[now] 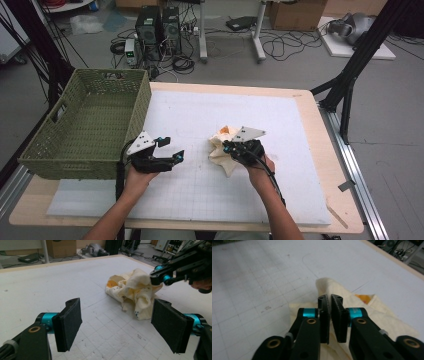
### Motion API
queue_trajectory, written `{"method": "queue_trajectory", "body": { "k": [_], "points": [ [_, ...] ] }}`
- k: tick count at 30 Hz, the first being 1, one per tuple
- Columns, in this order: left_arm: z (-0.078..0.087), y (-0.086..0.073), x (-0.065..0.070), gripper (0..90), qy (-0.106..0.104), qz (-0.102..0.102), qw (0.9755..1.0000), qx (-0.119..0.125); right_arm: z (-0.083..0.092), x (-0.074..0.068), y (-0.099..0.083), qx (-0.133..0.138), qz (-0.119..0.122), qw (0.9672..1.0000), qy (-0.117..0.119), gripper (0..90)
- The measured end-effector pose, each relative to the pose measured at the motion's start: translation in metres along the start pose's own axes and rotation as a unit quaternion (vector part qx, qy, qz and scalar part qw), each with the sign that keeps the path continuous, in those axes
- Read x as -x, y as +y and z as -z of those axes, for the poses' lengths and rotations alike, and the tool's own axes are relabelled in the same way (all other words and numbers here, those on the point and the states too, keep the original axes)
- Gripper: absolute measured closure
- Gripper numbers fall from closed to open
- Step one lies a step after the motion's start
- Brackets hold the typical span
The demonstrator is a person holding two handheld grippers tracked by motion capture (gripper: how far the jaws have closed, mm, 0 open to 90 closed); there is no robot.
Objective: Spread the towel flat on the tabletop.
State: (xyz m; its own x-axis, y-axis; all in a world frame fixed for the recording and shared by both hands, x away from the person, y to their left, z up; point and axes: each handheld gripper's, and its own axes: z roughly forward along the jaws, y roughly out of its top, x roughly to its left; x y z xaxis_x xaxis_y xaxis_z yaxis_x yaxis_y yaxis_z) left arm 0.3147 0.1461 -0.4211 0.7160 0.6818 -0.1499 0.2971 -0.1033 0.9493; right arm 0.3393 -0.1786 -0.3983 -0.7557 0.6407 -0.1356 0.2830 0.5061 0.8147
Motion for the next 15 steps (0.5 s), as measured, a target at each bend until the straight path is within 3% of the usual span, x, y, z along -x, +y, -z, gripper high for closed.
{"method": "queue_trajectory", "body": {
  "k": [2, 5, 12, 15],
  "points": [
    [0.001, -0.001, -0.001, 25.4, 0.000, 0.004, 1.0000, 0.000, 0.009, 0.003, 0.000, 0.010, -0.009, 0.9999, -0.001, 86.6],
    [0.000, -0.002, -0.003, 26.3, -0.004, 0.019, 0.9998, 0.001, 0.024, 0.008, -0.002, 0.015, -0.001, 0.9999, -0.007, 87.1],
    [-0.001, -0.002, -0.003, 26.5, -0.002, 0.015, 0.9999, -0.002, 0.062, 0.023, -0.015, 0.024, -0.012, 0.9988, -0.041, 87.0],
    [-0.002, -0.003, -0.003, 26.6, -0.004, 0.014, 0.9999, -0.003, 0.077, 0.032, -0.028, 0.025, -0.035, 0.9975, -0.056, 86.7]
  ]
}}
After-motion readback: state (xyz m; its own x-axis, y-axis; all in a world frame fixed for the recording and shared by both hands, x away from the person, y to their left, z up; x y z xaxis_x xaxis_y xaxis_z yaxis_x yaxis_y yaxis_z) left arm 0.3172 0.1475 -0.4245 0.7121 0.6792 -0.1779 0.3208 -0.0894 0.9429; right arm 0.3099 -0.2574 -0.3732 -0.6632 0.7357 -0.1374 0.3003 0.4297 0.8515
